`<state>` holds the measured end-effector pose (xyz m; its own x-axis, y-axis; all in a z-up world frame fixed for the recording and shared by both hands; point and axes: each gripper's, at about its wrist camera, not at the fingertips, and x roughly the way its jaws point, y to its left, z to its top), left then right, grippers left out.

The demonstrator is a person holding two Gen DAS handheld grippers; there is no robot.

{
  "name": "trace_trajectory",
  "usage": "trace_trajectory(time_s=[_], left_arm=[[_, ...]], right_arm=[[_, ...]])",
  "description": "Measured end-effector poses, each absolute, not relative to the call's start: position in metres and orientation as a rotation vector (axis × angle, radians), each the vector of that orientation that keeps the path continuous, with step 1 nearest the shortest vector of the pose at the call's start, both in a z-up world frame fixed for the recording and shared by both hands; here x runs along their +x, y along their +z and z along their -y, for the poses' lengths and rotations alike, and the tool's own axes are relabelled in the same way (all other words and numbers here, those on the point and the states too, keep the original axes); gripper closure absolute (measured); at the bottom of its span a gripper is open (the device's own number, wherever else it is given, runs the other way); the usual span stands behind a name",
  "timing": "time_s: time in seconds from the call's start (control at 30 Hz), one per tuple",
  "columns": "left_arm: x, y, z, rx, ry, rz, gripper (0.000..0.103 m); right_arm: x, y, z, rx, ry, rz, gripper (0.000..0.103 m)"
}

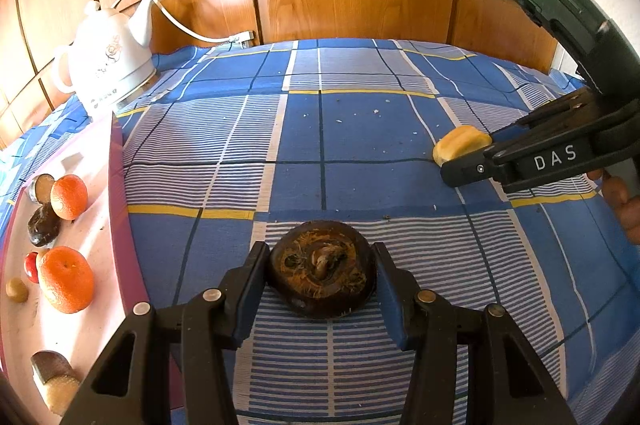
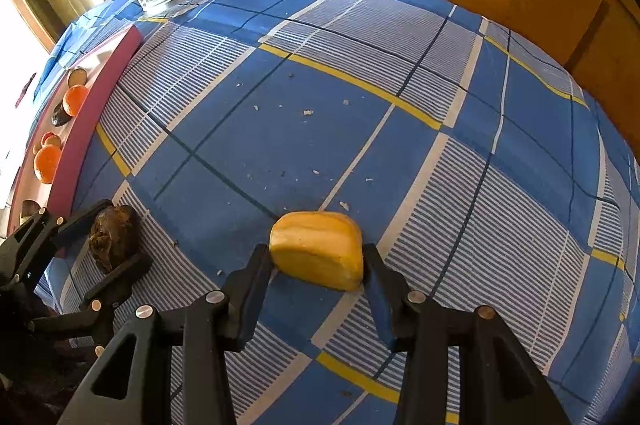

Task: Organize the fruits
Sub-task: 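Lift the yellow block with the right gripper while the left gripper holds the dark piece, then carry the dark round piece into the tray and open the left gripper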

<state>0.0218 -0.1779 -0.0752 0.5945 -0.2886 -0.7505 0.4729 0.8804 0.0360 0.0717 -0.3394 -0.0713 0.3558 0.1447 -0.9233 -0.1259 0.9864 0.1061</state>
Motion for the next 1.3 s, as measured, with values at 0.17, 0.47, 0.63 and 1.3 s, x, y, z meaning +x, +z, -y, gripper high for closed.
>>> trace_trajectory(time_s=[0.17, 0.47, 0.63, 1.3], left_arm=[[0.021, -0.075, 0.178, 0.244, -0.444, -0.826, 0.051], [0.023, -0.073, 0.180, 0.248, -0.437, -0.846, 0.051], [0.025, -0.071, 0.179, 0.232, -0.435, -0.869, 0.052], [0.027, -0.014, 0.129, 0.046, -0.457, -0.860, 0.052]], right_arm=[[0.071, -0.071, 0.336, -0.006, 0.170, -1.194, 0.057], [0.073, -0.073, 0.340, 0.013, 0.191, -1.195, 0.056], [0.072, -0.073, 0.335, -0.026, 0.177, -1.193, 0.057], [0.067, -0.073, 0.328, -0.064, 0.191, -1.178, 0.057]])
